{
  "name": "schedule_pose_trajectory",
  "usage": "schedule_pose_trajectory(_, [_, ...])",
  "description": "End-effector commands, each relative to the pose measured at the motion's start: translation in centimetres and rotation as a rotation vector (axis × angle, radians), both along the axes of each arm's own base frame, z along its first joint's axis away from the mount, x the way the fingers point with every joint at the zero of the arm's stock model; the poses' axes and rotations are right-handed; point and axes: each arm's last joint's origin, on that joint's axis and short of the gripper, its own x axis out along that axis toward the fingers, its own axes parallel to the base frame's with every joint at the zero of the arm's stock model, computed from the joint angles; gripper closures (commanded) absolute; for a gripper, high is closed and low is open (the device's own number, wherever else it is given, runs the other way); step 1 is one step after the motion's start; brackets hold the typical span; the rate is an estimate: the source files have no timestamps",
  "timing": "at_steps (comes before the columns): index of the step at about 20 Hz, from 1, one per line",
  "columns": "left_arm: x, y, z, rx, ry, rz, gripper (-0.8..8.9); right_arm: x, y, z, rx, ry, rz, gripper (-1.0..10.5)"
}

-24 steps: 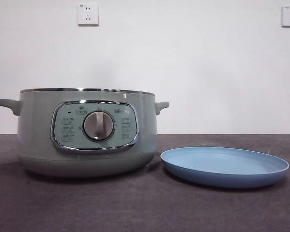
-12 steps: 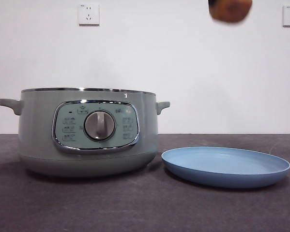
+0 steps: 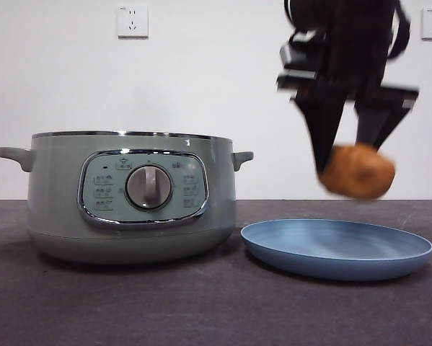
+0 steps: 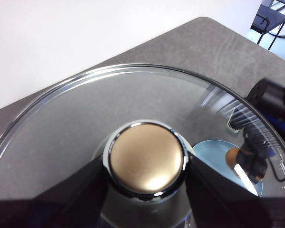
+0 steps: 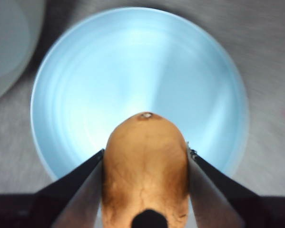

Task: Take the potato out from the steamer,put the potato on the plate,close the lid

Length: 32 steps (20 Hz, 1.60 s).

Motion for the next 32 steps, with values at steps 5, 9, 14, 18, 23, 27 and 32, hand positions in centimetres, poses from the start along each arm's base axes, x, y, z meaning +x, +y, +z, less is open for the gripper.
schedule_pose_trajectory(5, [-0.6, 0.1, 0.9, -0.015, -0.061, -0.016, 8.21, -0.1, -0.5, -4.5, 0.018, -0.033, -0.019, 9.6])
schedule_pose_trajectory(9, [-0.6, 0.1, 0.8, -0.013, -0.055, -0.016, 8.21, 0.4, -1.0, -5.7, 0.009, -0.019, -0.022, 9.6])
schedule_pose_trajectory(14, [-0.7, 0.1, 0.7, -0.009, -0.04, -0.016, 8.21, 0.7, -1.2, -5.9, 0.013, -0.027, -0.031, 9.3])
schedule_pose_trajectory(18, [-0.7, 0.1, 0.7, -0.008, -0.038, -0.016, 8.21, 0.8, -1.2, -5.9, 0.015, -0.034, -0.029, 5.7])
schedule_pose_trajectory(23, [-0.7, 0.2, 0.5, -0.004, -0.02, -0.016, 8.21, 1.1, -1.3, -5.8, 0.025, -0.056, -0.034, 5.7])
schedule_pose_trajectory(27, [-0.7, 0.2, 0.5, -0.004, -0.021, -0.016, 8.21, 1.2, -1.4, -5.2, 0.034, -0.077, -0.039, 5.7])
schedule_pose_trajectory(32, [-0.6, 0.1, 0.7, 0.001, -0.052, -0.021, 8.21, 0.0, -1.9, 0.6, 0.08, -0.176, -0.04, 5.7])
